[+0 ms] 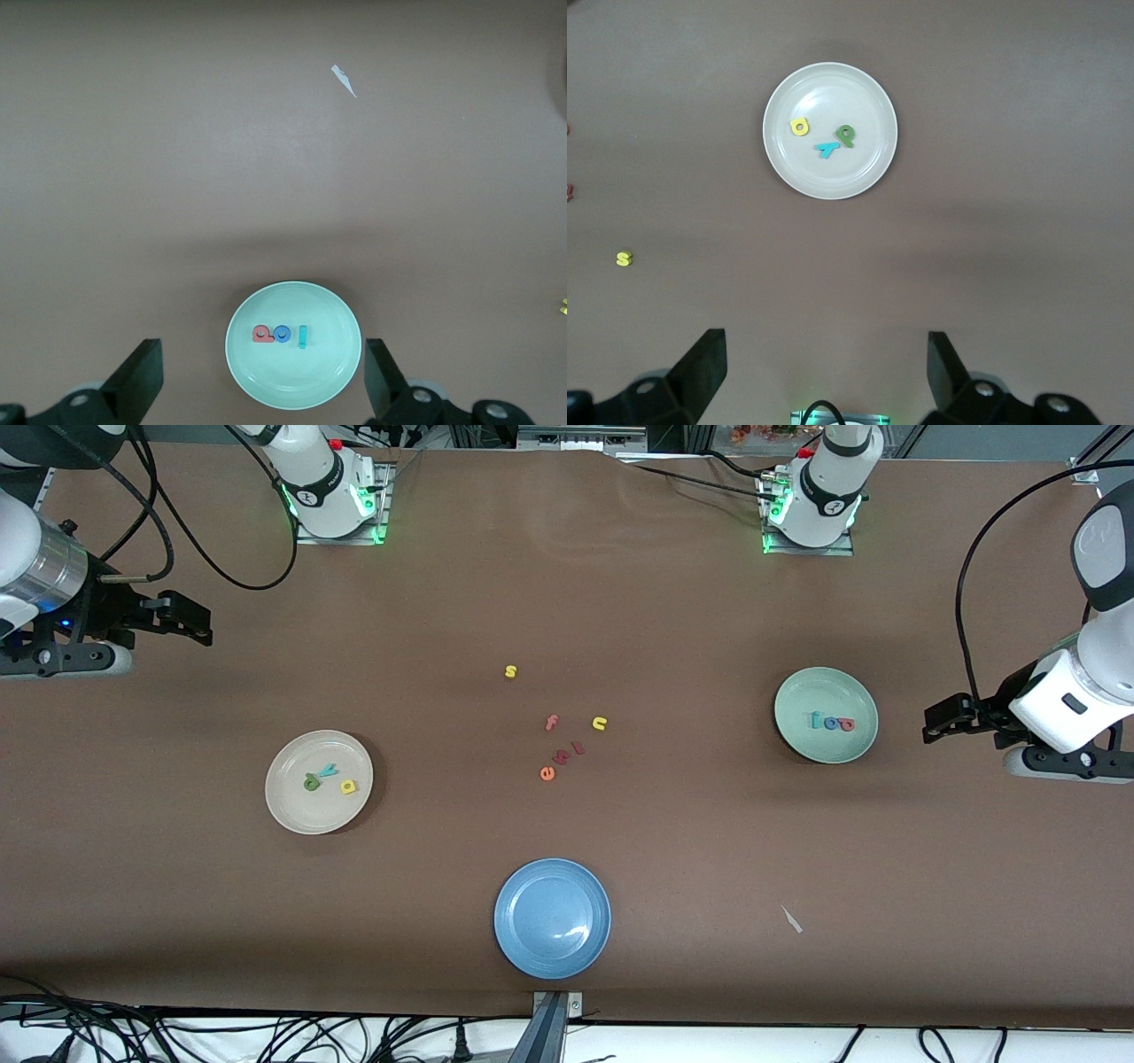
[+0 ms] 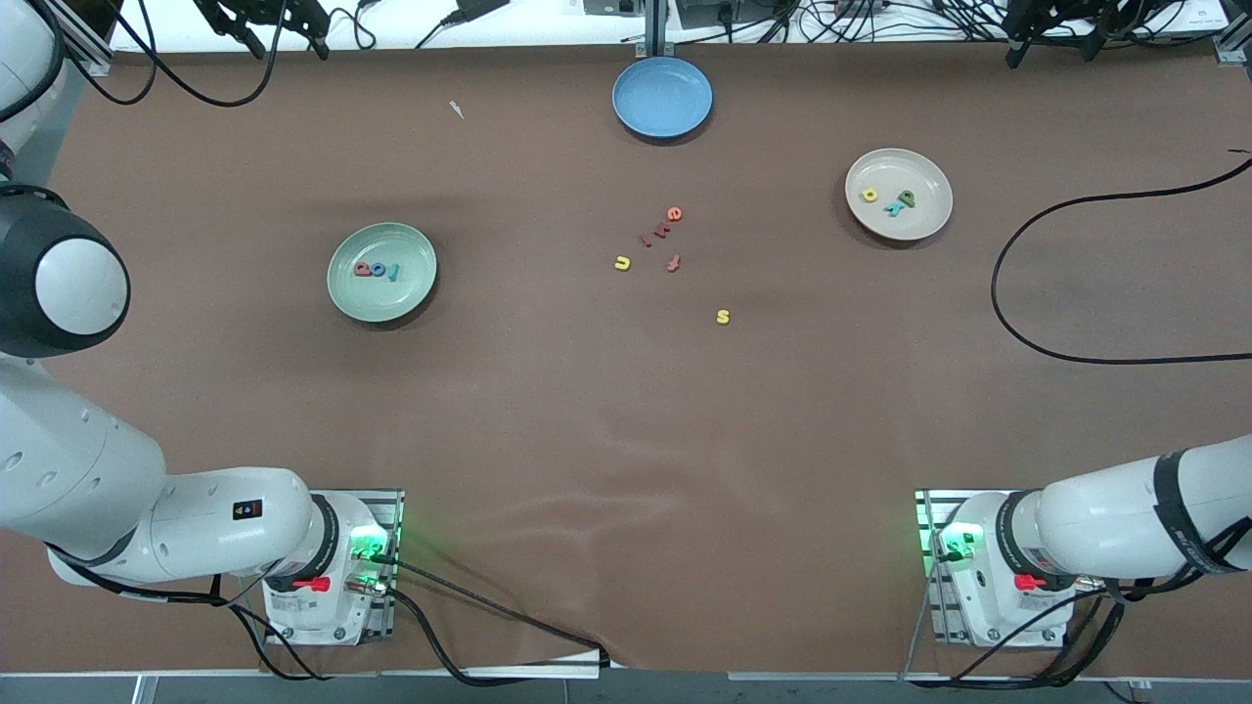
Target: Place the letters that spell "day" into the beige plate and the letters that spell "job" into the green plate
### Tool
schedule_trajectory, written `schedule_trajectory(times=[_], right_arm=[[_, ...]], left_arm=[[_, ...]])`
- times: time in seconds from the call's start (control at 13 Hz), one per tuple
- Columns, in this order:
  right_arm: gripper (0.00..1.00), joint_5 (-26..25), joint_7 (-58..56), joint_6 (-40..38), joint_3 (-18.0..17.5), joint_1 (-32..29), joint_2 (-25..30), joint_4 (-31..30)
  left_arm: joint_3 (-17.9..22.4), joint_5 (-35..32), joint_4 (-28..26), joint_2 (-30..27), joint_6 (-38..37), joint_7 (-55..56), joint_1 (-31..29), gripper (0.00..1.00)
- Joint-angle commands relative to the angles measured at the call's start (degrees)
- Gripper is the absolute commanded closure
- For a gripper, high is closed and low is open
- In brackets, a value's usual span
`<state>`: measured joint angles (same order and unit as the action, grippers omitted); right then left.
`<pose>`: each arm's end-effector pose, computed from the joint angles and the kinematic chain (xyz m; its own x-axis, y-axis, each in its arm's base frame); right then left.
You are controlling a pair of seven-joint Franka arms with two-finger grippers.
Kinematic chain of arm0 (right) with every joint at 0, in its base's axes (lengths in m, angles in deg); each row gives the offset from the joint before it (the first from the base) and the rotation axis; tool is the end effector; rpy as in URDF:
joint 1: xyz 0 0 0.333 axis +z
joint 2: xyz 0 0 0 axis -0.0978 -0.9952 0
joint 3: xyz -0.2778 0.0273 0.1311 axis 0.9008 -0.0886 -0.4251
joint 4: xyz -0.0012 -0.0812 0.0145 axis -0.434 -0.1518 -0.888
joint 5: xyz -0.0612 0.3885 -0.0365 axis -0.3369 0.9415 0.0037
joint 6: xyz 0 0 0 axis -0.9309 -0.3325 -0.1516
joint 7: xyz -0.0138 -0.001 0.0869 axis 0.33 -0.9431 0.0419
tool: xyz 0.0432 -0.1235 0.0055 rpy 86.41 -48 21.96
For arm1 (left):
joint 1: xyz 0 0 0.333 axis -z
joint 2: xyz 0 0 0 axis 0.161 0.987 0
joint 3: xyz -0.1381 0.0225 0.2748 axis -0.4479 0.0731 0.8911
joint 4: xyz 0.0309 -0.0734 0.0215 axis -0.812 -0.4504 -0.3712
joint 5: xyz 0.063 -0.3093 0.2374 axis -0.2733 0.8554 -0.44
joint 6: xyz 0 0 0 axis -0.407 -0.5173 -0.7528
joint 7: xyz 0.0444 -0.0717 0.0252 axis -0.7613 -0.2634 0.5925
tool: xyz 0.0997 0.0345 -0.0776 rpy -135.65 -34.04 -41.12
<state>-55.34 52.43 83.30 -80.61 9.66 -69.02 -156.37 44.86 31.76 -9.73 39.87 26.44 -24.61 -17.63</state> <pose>0.5630 0.0534 0.5528 0.9893 0.0683 -0.1290 0.0724 -0.9970 0.0267 0.6307 -0.0077 0.4953 0.9986 -0.0521 -0.0022 -0.0521 -0.9983 0.0254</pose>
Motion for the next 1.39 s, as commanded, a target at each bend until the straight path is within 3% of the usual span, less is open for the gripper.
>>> schedule_trajectory(times=[0.0, 0.62, 1.31], right_arm=[[0.0, 0.37, 0.18, -0.08, 0.1, 0.09, -0.05, 0.1], [0.0, 4.15, -1.05, -0.25, 0.45, 0.09, -0.4, 0.19], [0.0, 3.71, -2.63, -0.52, 0.45, 0.09, -0.49, 0.89]], left_arm=[[0.09, 1.58, 1.28, -0.75, -2.13, -1.65, -0.25, 0.0], [0.26, 1.93, 3.04, -0.4, -2.3, -3.23, -0.51, 0.0], [0.0, 2.46, 5.33, -0.22, -4.41, -2.79, -0.17, 0.0]])
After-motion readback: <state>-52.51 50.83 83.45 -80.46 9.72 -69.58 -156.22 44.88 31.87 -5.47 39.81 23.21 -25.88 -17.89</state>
